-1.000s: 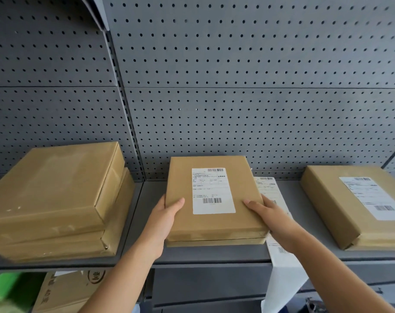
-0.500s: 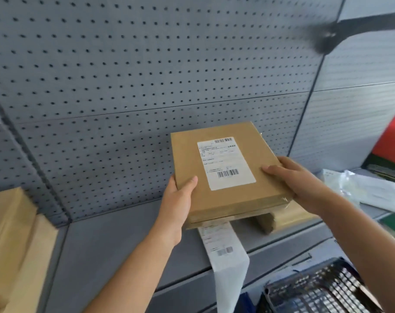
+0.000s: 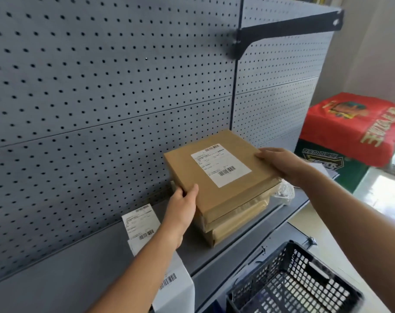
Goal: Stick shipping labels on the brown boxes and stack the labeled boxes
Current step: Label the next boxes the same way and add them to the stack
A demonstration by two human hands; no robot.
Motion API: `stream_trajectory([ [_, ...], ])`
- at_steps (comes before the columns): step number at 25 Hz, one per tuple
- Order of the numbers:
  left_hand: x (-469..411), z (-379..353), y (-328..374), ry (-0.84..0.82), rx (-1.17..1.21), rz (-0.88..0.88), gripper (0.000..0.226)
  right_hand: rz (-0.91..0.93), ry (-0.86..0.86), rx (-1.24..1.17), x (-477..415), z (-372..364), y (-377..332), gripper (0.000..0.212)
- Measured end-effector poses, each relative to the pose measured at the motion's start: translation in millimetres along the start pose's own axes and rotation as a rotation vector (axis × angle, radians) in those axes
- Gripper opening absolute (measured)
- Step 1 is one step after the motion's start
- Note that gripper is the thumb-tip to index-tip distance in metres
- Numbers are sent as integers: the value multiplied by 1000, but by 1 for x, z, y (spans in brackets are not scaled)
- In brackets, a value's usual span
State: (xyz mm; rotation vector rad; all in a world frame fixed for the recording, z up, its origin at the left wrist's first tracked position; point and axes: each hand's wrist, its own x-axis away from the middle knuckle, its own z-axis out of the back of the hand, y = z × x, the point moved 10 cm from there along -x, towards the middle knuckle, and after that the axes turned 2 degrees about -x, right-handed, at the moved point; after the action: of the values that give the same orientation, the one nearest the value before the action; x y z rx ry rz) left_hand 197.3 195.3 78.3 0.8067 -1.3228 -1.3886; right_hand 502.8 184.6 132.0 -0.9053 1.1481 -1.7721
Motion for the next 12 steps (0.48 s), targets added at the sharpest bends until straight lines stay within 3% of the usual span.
stream_trajectory([
  [4, -20, -1, -13, 57, -44, 26, 51, -9, -47, 11, -30, -13, 13, 11],
  [8, -29, -3, -27, 76, -92, 44, 53, -53, -105, 43, -46, -28, 30, 22],
  [12, -36, 0, -34, 103, -114, 25, 67, -80, -141, 25, -45, -33, 41, 14],
])
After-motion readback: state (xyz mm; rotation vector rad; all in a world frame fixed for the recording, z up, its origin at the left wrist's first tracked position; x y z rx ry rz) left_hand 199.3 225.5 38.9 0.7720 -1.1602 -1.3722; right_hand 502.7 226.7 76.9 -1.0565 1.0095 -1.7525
